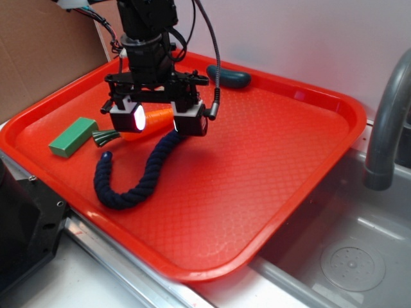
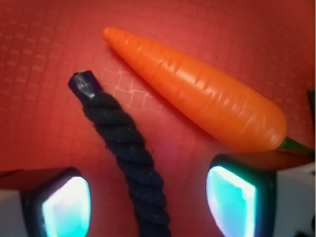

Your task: Grab the blue rope.

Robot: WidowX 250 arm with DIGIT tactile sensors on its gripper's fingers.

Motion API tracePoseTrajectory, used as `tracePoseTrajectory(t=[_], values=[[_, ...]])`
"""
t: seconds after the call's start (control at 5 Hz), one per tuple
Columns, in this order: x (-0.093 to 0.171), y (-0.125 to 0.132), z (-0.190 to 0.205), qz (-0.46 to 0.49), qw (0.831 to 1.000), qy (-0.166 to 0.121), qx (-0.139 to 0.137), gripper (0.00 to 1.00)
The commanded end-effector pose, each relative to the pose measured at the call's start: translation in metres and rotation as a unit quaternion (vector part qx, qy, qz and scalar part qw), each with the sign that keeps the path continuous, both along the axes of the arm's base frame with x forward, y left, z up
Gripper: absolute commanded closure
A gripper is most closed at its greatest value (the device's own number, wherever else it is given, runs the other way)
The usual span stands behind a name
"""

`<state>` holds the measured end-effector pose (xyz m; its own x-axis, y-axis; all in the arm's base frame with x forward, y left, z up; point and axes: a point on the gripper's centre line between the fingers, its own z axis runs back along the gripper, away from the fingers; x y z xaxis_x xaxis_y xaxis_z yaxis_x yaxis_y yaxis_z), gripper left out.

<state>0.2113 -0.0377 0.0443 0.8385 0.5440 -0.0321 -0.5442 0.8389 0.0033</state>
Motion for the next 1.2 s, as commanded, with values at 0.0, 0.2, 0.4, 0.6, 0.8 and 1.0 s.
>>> tracePoseTrajectory(t=[0.0,0.2,0.4,0.6,0.8,1.0], values=[[-0.018,-0.024,-0.022,-0.066,0.991,-0.105,-0.057,0.00],[-0.033,-0.043,-0.025,-0.082,0.990,-0.098,-0.062,0.00],[-0.034,-0.048,-0.034,-0.068,0.994,-0.056,-0.067,1.00],[-0.031,-0.046,-0.036,-0.066,0.994,-0.043,-0.073,1.00],[-0.029,-0.042,-0.033,-0.065,0.994,-0.010,-0.087,1.00],[-0.025,-0.032,-0.022,-0.062,0.993,0.016,-0.099,1.00]])
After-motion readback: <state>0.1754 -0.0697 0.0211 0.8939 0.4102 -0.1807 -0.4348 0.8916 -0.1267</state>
